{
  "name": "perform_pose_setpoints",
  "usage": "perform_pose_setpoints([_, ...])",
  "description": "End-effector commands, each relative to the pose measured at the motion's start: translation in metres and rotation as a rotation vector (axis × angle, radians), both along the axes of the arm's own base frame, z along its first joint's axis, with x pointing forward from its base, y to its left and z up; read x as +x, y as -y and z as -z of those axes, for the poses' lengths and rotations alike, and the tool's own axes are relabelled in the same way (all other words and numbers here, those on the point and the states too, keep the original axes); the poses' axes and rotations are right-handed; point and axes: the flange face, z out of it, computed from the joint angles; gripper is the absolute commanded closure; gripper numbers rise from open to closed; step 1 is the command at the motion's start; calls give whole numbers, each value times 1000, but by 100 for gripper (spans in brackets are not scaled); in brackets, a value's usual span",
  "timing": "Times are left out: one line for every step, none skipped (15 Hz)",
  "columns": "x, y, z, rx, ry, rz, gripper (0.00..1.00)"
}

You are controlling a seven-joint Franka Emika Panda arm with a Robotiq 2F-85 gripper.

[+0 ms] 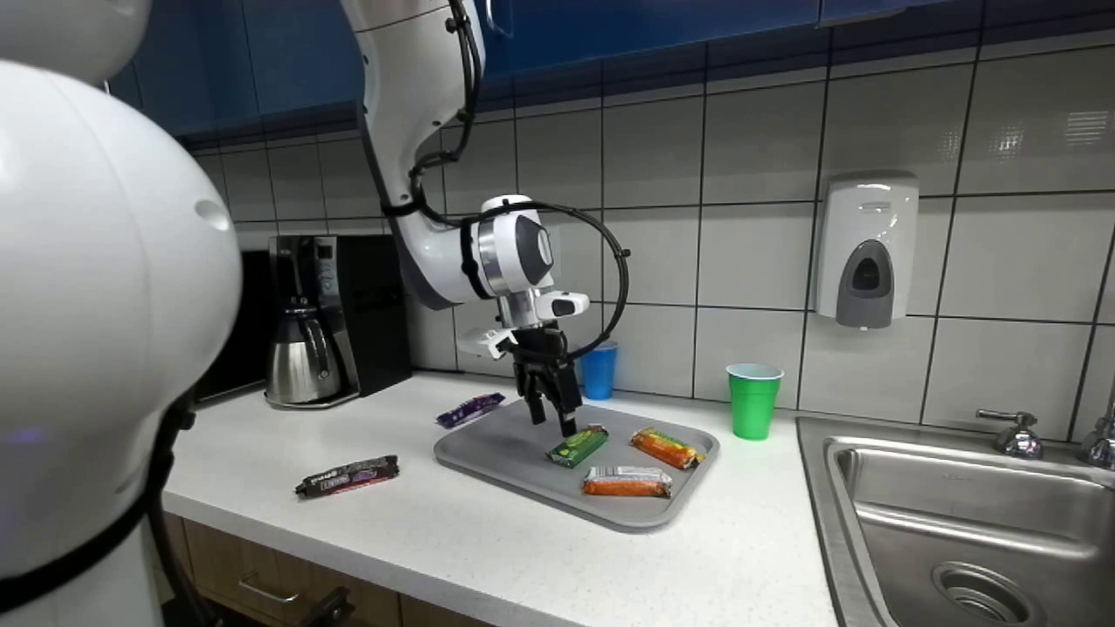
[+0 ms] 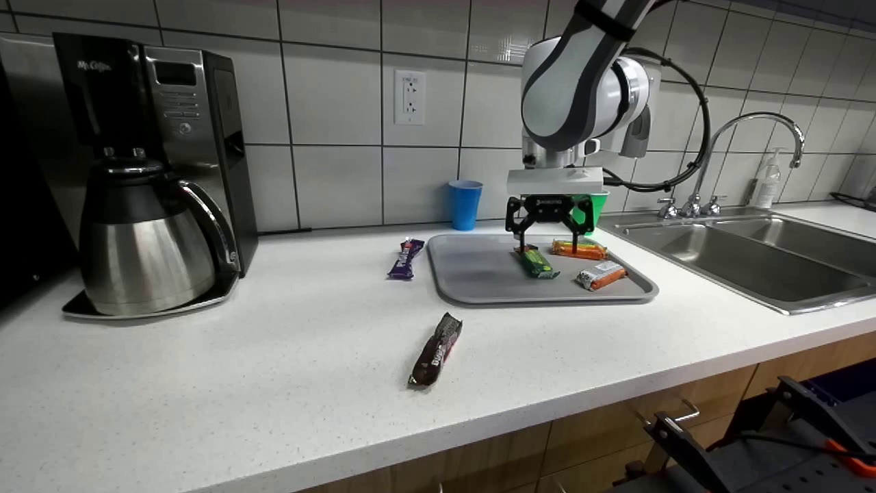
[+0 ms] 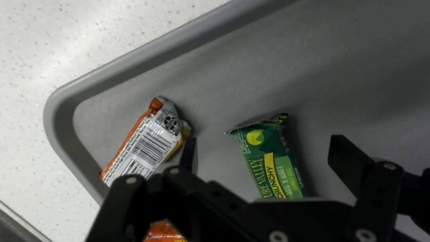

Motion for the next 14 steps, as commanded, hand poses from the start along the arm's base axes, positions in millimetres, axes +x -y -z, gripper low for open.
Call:
perform_pose_setpoints([18, 9, 4, -8, 8, -5, 0])
perform_pose_setpoints([21, 11, 6, -12, 10, -3, 0])
perform_pose_setpoints([23, 12, 6, -13, 12, 0, 0])
perform_pose_setpoints([26, 14, 8, -14, 11, 3, 0])
perform_pose_setpoints([27, 15, 10, -14, 9, 4, 0])
perform_pose_setpoints([29, 17, 12, -11, 7, 7, 0])
perform_pose_setpoints([30, 18, 14, -6, 3, 9, 0])
perform_pose_setpoints([31, 18, 15, 11, 0, 8, 0])
perform_pose_setpoints([32, 20, 17, 16, -3, 14, 0])
perform_pose_setpoints([33, 21, 18, 22, -7, 13, 0])
perform_pose_setpoints([34, 22, 19, 31, -9, 12, 0])
perform_pose_setpoints([35, 23, 19, 34, -10, 12, 0])
perform_pose_setpoints([37, 25, 19, 38, -11, 10, 0])
perform_pose_setpoints([38, 27, 19, 41, -9, 10, 0])
